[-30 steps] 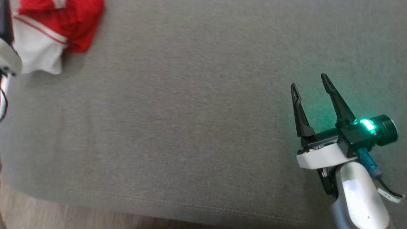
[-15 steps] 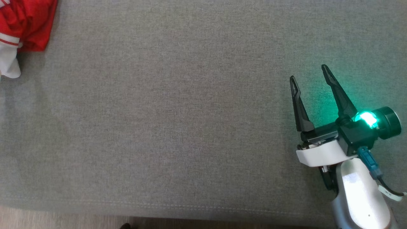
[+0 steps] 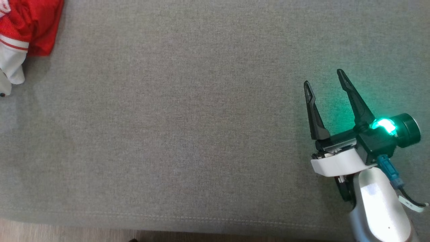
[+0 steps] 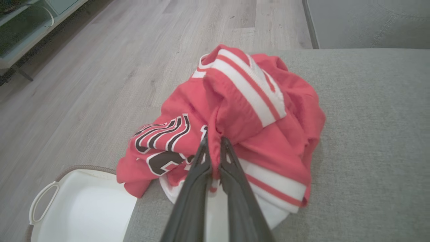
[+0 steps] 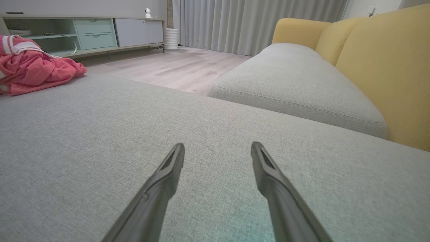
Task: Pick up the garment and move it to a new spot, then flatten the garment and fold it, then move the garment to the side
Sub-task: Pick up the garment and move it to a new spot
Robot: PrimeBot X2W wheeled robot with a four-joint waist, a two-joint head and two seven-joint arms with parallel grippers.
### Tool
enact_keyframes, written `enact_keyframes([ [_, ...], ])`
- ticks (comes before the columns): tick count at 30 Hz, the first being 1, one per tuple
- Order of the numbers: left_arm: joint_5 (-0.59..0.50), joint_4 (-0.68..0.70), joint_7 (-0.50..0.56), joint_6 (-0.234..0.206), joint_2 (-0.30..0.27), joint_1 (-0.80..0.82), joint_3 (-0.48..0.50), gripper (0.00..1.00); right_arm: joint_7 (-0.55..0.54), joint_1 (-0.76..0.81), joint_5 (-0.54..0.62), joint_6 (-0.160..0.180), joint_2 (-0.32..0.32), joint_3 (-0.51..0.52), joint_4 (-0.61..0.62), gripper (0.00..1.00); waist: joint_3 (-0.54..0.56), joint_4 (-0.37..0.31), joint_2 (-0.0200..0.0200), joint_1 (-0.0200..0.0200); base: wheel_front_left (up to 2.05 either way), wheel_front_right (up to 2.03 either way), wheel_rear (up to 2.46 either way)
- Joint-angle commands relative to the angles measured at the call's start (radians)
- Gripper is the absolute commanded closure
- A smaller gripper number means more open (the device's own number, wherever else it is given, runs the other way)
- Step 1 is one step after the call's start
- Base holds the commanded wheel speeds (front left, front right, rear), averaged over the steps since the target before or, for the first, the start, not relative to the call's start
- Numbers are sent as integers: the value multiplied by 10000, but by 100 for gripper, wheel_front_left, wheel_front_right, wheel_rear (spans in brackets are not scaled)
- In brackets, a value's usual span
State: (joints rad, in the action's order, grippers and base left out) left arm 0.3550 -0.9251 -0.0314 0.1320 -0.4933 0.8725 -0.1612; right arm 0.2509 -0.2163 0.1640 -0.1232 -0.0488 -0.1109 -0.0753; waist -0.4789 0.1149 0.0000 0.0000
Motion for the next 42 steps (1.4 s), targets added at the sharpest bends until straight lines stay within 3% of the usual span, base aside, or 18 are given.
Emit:
enact_keyframes([
  [1, 79, 255, -168, -16, -684, 423, 189, 100, 109, -143, -92, -75, -14, -225, 258, 0, 124, -3, 0, 0, 0, 0, 0],
  [17, 430, 2078, -656, -14, -1364, 1217, -1154, 100, 109, 243, -1224, -75, -14, -186, -109, 0, 2536, -595, 0, 0, 0, 0, 0],
  [24, 743, 4233, -228, -14, -1387, 2054, -2484, 100, 109, 764, -1726, -75, -14, 360, -226, 0, 3526, -1235, 0, 0, 0, 0, 0],
  [29, 1086, 5404, -128, -14, -669, 2661, -3077, 100, 109, 950, -1910, -75, -14, 708, -231, 0, 3697, -1648, 0, 0, 0, 0, 0],
  [34, 1625, 6193, -69, -91, 481, 3132, -3268, 100, 109, 965, -2022, -75, -14, 934, -205, 0, 3602, -2032, 0, 0, 0, 0, 0],
  [38, 2233, 6311, -59, -438, 1382, 2952, -3184, 100, 109, 916, -2133, -75, -14, 1015, -181, 0, 3443, -2258, 0, 0, 0, 0, 0],
  [42, 2700, 5774, -235, -691, 1849, 1972, -3185, 100, 109, 820, -2244, -75, -14, 1016, -163, 0, 3194, -2437, 0, 0, 0, 0, 0],
])
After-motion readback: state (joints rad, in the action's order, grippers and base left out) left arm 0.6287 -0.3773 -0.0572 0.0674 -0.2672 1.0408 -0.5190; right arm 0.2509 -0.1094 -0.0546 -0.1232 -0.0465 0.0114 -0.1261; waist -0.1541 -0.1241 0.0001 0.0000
